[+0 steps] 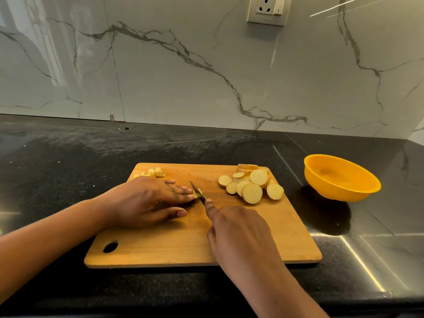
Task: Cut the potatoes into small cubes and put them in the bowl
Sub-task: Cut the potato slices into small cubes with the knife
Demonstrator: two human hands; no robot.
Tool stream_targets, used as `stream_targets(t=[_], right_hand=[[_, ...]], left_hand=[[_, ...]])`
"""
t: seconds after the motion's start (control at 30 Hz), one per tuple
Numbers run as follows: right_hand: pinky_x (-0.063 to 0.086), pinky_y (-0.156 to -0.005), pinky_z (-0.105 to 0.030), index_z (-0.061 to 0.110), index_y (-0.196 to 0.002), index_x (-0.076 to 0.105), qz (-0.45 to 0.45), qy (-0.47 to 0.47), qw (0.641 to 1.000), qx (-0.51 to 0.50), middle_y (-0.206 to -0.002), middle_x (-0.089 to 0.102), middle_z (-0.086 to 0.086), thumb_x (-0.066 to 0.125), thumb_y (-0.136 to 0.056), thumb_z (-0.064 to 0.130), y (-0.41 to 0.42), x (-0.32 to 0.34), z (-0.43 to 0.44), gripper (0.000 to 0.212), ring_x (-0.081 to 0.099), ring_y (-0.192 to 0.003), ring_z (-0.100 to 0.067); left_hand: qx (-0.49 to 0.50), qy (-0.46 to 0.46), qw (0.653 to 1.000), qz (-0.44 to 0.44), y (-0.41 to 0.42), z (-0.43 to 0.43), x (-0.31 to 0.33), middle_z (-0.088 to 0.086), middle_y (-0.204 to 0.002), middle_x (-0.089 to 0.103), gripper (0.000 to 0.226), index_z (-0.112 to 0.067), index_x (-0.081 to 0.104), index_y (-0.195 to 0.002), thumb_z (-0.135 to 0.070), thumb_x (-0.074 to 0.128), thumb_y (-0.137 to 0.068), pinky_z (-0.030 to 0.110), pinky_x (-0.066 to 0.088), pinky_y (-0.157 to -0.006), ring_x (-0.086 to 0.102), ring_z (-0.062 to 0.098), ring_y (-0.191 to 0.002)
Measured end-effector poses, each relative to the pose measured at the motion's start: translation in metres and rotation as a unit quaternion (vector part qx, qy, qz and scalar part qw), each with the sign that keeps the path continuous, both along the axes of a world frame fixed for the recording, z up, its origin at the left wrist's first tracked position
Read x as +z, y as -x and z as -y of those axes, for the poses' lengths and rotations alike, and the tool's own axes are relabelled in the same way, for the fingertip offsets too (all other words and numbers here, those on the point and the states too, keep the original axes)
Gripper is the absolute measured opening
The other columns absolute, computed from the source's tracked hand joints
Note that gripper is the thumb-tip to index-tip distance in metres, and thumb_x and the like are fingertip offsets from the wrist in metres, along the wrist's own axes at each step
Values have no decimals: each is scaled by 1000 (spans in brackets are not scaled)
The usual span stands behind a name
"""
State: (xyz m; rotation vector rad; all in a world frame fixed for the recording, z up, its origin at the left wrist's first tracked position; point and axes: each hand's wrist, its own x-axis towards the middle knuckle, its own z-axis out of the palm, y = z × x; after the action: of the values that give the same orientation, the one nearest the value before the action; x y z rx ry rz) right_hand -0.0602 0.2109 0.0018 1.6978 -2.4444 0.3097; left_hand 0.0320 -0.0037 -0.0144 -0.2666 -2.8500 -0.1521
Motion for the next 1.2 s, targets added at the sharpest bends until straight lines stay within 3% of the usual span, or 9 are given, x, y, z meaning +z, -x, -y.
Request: stream_targets(t=[0.17,0.37,0.47,0.6,0.73,0.93,1.07,1.2], right_hand=[[28,-52,-23,15,-140,38,1,-68,997,28,-112,54,-5,48,-98,19,-6,9,9,43,36,-79,-13],[34,-72,-27,16,-135,44,2,-59,998,27,-115,56,-5,49,-97,23,2,15,12,38,51,-97,-18],[35,-69,-26,16,-143,33,-5,-59,998,33,-117,55,-5,49,-98,23,0,11,4,49,52,-100,-19],[39,-64,-27,21,-151,13,12,-69,997,22,-106,55,-2,47,-98,22,-2,7,-20,62,48,-86,-16],[41,-68,-27,29,-149,21,41,-7,999,31,-91,50,7,38,-100,31,0,9,-36,53,49,-84,-13],[37,-66,-24,35,-146,29,60,33,997,24,-100,58,9,42,-98,34,0,18,-45,50,48,-85,-10],[42,-70,-22,34,-147,26,60,75,995,8,-107,61,9,42,-98,36,-1,15,-33,52,50,-87,-7],[45,-73,-26,31,-147,28,59,74,995,8,-107,61,6,41,-99,33,-4,11,-17,50,53,-91,-11]], left_hand=[[7,1,1000,0,-1,0,-1,-16,-136,50,50,-29,49,-135,-56,34,-96,21,30,-110,42,-6,-127],[-4,9,1000,-6,0,-1,1,-13,-134,52,46,-27,49,-134,-52,37,-97,19,26,-111,42,-7,-127],[2,16,1000,-4,-2,-1,1,-14,-135,51,48,-27,48,-134,-54,33,-97,19,25,-112,42,-6,-127],[5,17,1000,8,-3,-1,0,-16,-136,49,51,-29,46,-135,-57,29,-97,17,24,-112,40,-7,-128],[2,-11,1000,21,-4,-1,1,-16,-138,47,53,-29,44,-136,-60,29,-95,14,22,-112,37,-9,-129],[0,-81,994,-76,-9,1,-2,-8,-133,54,46,-22,55,-129,-51,45,-94,23,36,-107,50,-1,-123],[3,-38,997,-64,-13,3,-2,-10,-134,54,45,-26,54,-130,-52,44,-95,24,32,-109,49,-1,-123],[-2,17,1000,-20,-12,5,-1,-12,-140,46,49,-31,45,-136,-57,39,-95,15,19,-113,38,-5,-131]])
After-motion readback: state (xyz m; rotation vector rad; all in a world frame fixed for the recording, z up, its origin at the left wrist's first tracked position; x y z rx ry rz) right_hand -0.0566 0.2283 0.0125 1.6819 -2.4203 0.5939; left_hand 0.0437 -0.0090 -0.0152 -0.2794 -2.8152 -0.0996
